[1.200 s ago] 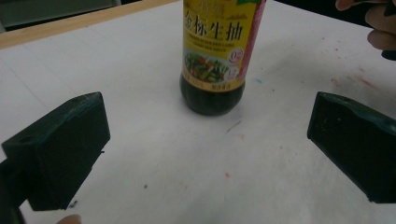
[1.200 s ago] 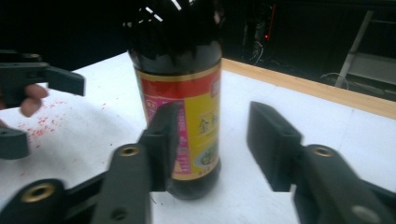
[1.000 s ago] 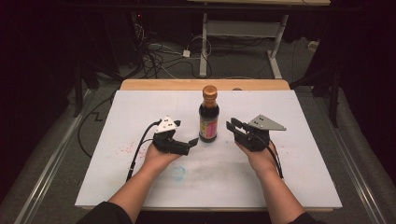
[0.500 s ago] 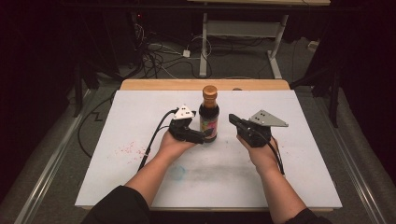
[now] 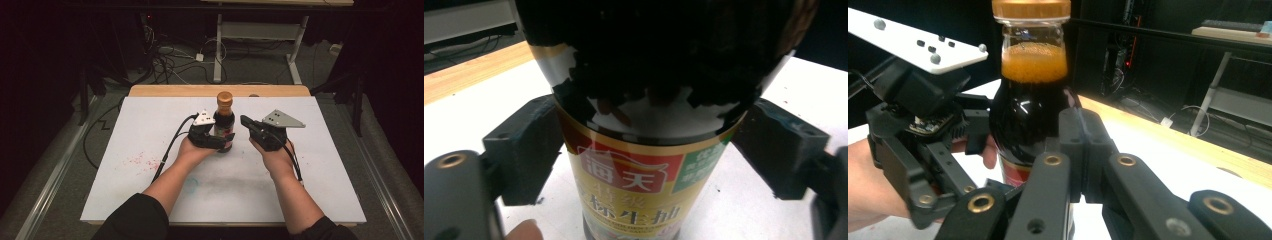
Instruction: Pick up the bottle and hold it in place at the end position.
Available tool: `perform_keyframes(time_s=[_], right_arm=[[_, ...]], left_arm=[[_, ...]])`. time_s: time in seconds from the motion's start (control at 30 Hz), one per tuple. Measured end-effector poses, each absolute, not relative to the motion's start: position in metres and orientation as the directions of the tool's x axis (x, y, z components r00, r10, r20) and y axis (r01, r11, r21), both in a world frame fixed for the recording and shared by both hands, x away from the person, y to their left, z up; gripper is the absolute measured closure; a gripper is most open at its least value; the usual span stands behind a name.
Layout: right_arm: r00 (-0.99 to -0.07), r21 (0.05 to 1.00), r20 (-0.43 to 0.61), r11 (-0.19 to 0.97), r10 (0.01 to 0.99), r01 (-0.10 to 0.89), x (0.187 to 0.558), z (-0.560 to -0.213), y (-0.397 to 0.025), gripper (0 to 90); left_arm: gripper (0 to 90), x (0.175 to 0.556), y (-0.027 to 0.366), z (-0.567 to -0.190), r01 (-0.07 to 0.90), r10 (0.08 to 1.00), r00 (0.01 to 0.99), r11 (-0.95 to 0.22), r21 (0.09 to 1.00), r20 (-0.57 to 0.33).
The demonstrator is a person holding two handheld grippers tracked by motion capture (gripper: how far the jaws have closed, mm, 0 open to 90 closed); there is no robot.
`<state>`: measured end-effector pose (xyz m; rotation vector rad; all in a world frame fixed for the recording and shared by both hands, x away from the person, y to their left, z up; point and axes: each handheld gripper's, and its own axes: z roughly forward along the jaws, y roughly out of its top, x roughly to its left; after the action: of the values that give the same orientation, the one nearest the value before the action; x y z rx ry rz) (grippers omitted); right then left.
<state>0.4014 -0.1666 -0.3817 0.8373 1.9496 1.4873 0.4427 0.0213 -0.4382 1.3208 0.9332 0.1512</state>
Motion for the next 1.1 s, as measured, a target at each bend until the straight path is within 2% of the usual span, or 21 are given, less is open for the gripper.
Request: perform_keyframes(time_s=[0.27, 0.57, 1.1], right_arm=[[-0.672, 0.968, -0.053, 0.202, 0.739, 0.146, 0.405, -0.375, -0.159, 90.0], [-0.675, 0.962, -0.055, 0.221, 0.735, 0.161, 0.408, -0.366, -0.156, 90.0], [-0.690, 0.958, -0.091, 0.253, 0.718, 0.136, 0.408, -0.327, -0.146, 90.0]], left_arm=[[26.3, 0.444, 0.022, -0.440, 0.388, 0.589, 0.649, 0.288, 0.875, -0.482], [28.0, 0.444, 0.022, -0.441, 0.378, 0.590, 0.658, 0.278, 0.883, -0.467], [28.8, 0.443, 0.022, -0.442, 0.374, 0.596, 0.657, 0.273, 0.886, -0.461]])
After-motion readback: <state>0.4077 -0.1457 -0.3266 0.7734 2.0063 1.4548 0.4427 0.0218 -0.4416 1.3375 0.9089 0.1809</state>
